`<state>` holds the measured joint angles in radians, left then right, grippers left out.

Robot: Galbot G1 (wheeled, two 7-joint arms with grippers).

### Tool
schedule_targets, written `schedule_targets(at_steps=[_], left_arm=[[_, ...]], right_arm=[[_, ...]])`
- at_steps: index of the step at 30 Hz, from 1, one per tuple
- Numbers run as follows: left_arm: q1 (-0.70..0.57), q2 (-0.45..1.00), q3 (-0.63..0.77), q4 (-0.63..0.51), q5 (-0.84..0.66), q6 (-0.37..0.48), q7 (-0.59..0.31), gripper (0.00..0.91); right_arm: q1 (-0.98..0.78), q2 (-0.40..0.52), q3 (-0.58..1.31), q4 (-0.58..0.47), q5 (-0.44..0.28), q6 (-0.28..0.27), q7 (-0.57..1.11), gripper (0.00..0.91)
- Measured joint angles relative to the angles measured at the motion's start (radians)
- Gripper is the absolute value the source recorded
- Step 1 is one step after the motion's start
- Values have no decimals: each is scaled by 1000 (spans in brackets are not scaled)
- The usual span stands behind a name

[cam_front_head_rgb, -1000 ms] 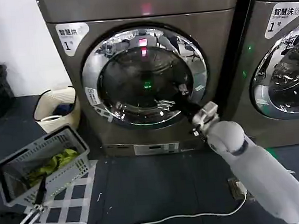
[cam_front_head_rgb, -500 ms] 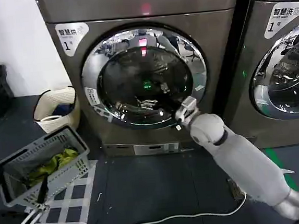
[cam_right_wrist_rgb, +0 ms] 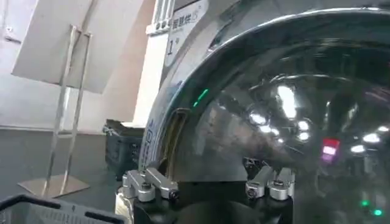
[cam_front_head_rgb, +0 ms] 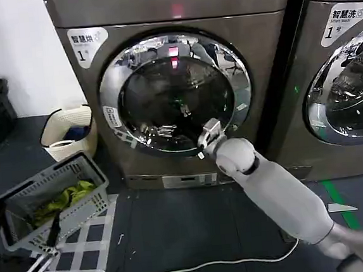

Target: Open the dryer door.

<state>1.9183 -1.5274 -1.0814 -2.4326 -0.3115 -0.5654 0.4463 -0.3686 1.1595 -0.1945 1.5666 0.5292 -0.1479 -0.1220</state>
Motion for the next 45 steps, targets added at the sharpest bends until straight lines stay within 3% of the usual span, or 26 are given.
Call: schedule_targets(at_steps=[45], left_arm=[[-5, -9, 26, -12, 34, 1, 2, 907]], right_arm=[[122, 195, -108, -203, -5, -20, 54, 907]])
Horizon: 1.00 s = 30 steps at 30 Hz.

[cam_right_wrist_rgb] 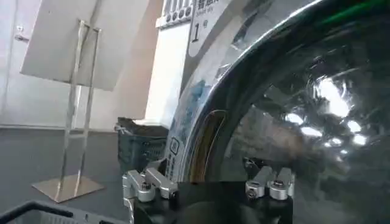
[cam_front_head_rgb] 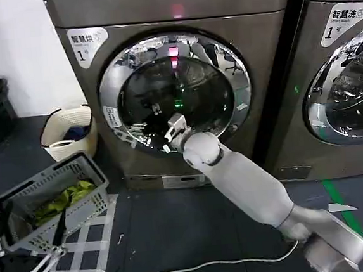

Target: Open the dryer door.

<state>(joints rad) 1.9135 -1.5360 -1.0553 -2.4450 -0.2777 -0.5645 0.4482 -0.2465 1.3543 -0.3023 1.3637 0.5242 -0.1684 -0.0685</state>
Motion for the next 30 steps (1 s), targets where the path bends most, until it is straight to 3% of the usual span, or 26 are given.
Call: schedule_targets(at_steps=[30], left_arm=[[-4, -12, 18, 7, 15, -5, 0, 907]], right_arm=[[49, 98, -44, -112, -24, 7, -58, 907]])
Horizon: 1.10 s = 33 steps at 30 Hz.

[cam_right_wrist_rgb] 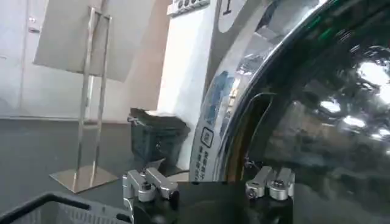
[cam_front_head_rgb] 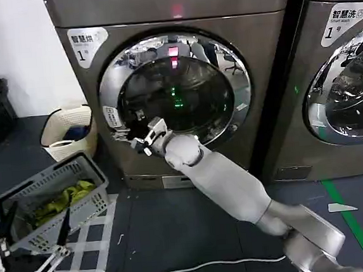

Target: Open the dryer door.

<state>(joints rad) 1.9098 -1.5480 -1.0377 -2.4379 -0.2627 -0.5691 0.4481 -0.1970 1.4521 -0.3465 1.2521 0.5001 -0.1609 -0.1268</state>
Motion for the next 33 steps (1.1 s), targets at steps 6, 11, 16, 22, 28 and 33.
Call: schedule_targets(at_steps=[6, 11, 16, 22, 28, 33], left_arm=[[-1, -2, 0, 1, 1, 0, 0, 907], [0, -2, 0, 2, 1, 0, 0, 907], [-3, -2, 0, 2, 2, 1, 1, 907], [-7, 1, 1, 8, 2, 7, 1, 907], [-28, 21, -3, 21, 9, 45, 0, 907], [-65, 56, -18, 35, 2, 98, -4, 907]], right_arm=[[5, -3, -8, -9, 3, 26, -59, 907], [4, -21, -12, 2, 17, 40, -97, 907], [-1, -46, -23, 29, 46, 42, -139, 907], [-7, -103, -39, 94, 106, 46, -229, 907], [-8, -164, -55, 152, 171, 42, -324, 907], [-4, -196, -66, 175, 193, 49, -387, 907]])
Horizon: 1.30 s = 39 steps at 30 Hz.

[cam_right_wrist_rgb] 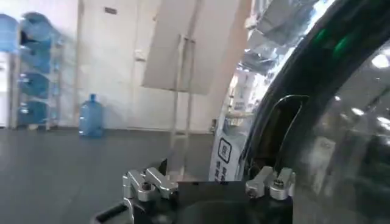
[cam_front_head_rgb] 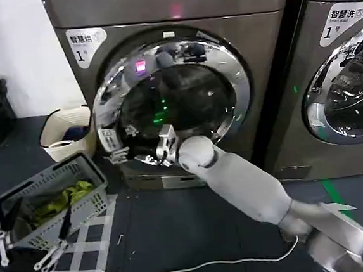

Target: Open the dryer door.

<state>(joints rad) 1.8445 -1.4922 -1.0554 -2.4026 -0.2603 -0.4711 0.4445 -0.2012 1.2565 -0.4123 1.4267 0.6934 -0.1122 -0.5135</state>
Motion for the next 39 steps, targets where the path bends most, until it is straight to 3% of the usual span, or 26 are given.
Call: schedule_targets(at_steps=[14, 28, 39], left_arm=[[-140, 108, -32, 84, -41, 96, -21, 907], [-307, 288, 43, 197, -8, 225, -74, 907], [-455, 443, 140, 306, -41, 242, -66, 907]], right_arm=[[-2, -109, -19, 63, 97, 36, -208, 907], [-64, -239, 16, 178, 128, 44, -402, 907], [-114, -349, 60, 293, 180, 70, -463, 907]])
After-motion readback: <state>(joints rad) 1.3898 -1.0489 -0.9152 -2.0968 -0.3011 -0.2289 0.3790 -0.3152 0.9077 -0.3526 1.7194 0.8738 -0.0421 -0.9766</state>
